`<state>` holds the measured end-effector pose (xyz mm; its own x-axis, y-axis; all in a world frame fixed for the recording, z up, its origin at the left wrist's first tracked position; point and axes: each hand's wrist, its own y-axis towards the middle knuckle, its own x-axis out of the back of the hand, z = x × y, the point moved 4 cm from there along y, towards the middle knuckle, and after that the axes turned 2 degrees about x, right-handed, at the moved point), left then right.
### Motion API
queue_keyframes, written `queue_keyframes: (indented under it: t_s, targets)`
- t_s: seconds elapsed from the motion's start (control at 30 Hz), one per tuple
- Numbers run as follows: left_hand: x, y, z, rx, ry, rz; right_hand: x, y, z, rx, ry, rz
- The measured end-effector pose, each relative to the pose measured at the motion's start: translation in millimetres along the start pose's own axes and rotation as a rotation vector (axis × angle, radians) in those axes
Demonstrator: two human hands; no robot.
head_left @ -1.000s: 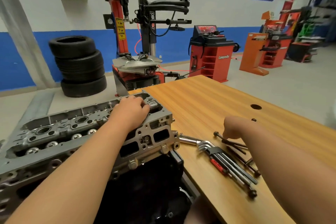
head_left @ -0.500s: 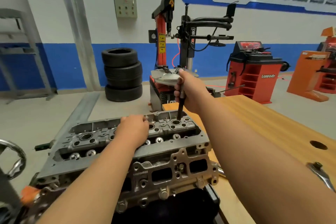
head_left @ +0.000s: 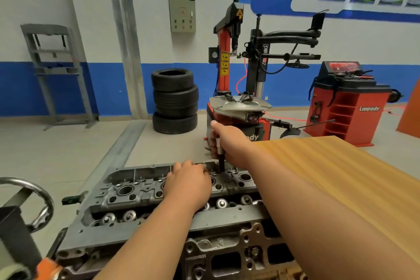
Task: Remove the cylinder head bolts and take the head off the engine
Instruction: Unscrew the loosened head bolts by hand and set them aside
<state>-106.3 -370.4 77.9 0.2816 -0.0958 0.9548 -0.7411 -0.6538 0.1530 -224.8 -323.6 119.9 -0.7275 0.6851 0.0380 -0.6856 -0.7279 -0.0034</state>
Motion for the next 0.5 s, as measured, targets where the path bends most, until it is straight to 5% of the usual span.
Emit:
queue_keyframes:
  t_s: [0.23,0.5]
  targets:
    - [3.0,-3.5,0.6,0.015,-0.112,-0.022,14.1,-9.4,1.2,0.21,-0.386,-0.285]
    - [21.2,23.1,-16.9,0.046,-0.372,0.009,-4.0,-3.5,-2.9,0.312,-0.544,-0.165]
